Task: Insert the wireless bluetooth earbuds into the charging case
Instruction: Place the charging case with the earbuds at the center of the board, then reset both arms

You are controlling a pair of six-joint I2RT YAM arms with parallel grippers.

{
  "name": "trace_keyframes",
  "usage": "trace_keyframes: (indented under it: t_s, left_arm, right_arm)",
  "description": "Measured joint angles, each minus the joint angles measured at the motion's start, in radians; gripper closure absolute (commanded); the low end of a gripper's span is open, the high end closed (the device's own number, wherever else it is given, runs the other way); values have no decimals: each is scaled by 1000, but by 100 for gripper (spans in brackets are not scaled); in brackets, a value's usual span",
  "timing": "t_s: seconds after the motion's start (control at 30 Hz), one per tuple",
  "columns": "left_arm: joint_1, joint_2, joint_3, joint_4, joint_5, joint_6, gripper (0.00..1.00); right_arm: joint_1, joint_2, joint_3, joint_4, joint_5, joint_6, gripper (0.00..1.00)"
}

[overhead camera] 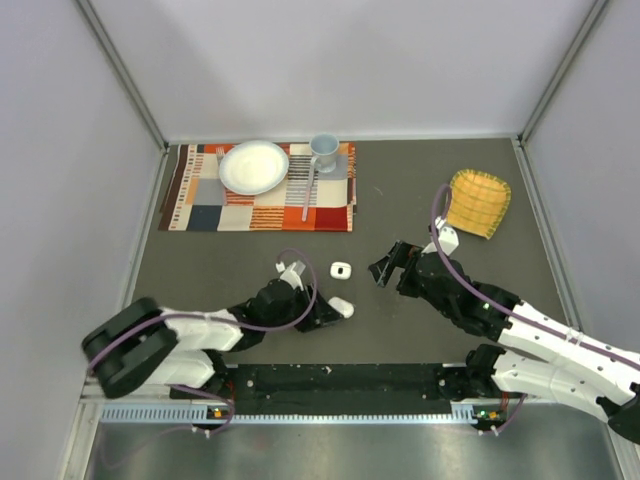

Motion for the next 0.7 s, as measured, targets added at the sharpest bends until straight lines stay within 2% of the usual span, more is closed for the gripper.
trace_keyframes:
  t_s: [0.27,0.37,0.43,0.47,0.5,0.7]
  left_arm:
    - [-43,-417,71,-453,-134,198,45]
    - [-44,-565,70,-584,-259,212,44]
    - [-44,-655,61,-656,-354,207,44]
    - [-43,-697,58,-696,-397,206,40]
    - [-44,-742,56,-745,-440,205,2]
    - [-43,-881,62,-930,-640,176,1]
  right_arm:
    - [-21,-15,3,-28,50,-129,1]
    - [-93,-21,10,-49,24,-183,1]
    - [-189,-20,14,-53,-23,-206,1]
    - [-246,-19,14,-55,-58,-213,1]
    - [-301,-16,14,-56,-89,-216,1]
    - [-545,41,14,-69,-287,-251,1]
